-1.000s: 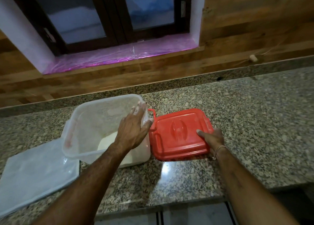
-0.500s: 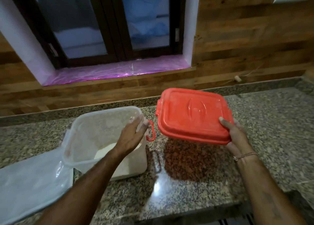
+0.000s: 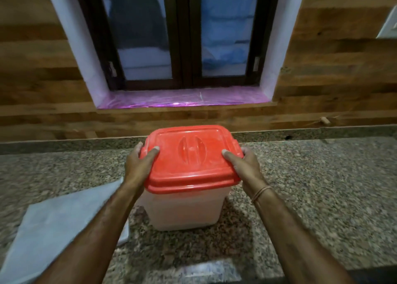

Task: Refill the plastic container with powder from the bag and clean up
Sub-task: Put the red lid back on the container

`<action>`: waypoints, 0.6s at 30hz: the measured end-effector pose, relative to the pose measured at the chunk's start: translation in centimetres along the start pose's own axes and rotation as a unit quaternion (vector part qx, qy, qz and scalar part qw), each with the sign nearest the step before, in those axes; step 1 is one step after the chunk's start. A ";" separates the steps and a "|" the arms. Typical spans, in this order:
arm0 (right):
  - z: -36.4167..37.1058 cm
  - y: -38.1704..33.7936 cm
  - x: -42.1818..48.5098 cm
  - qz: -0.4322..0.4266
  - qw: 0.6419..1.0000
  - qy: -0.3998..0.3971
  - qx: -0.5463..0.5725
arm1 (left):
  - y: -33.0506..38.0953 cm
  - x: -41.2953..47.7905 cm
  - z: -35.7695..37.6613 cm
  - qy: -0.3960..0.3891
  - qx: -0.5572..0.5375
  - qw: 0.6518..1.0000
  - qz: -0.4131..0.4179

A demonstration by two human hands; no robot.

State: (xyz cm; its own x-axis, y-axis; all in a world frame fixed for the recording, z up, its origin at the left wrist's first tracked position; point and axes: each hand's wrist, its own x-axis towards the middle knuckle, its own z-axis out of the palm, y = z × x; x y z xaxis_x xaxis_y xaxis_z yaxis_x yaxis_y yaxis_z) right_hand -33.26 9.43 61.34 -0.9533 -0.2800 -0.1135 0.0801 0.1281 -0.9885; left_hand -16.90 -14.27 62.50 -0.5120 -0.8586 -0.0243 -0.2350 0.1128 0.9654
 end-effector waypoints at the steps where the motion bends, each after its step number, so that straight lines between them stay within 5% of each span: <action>1: 1.1 0.4 -0.2 -0.001 1.000 0.004 -0.027 | -0.5 0.2 -0.9 0.006 0.012 1.000 -0.004; 10: 4.3 1.6 -2.1 -0.015 0.990 0.042 -0.131 | -3.7 1.4 -2.5 -0.031 0.023 0.997 -0.061; 18: 4.5 1.6 -2.5 0.044 0.996 0.014 -0.071 | -2.6 0.7 -2.5 -0.048 0.005 0.998 -0.045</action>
State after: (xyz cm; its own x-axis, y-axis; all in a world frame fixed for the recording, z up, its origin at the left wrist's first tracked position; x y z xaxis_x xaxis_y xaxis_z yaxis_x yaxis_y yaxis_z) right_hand -29.43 6.07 59.59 -0.9523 -0.2346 -0.1950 0.1245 0.2848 -0.9505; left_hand -14.59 -16.43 60.58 -0.5655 -0.8135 -0.1356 -0.2915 0.0434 0.9556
